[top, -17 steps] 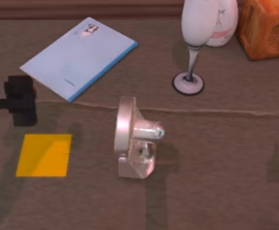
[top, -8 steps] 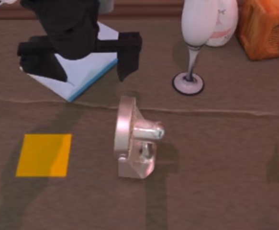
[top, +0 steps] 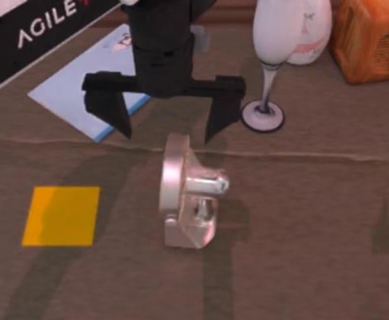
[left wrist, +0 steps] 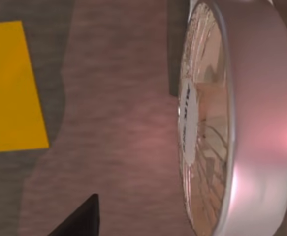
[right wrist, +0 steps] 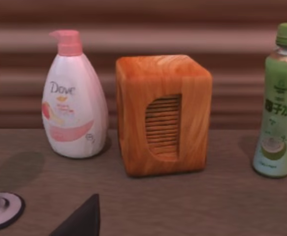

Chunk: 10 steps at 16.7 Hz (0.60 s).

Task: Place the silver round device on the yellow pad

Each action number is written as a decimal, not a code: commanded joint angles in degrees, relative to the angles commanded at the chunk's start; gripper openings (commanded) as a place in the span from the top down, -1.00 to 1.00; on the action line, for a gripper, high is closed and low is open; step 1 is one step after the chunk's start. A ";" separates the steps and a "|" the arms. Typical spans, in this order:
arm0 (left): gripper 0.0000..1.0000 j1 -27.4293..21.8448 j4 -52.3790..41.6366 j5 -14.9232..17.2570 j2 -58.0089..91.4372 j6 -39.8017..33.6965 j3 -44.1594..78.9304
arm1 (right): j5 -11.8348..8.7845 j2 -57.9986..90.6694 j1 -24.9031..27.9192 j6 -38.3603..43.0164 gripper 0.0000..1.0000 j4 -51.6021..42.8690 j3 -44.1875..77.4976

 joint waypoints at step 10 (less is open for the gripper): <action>-1.00 0.18 7.33 -0.01 -0.86 0.17 -8.26 | 0.00 0.00 0.00 0.00 -1.00 0.00 0.00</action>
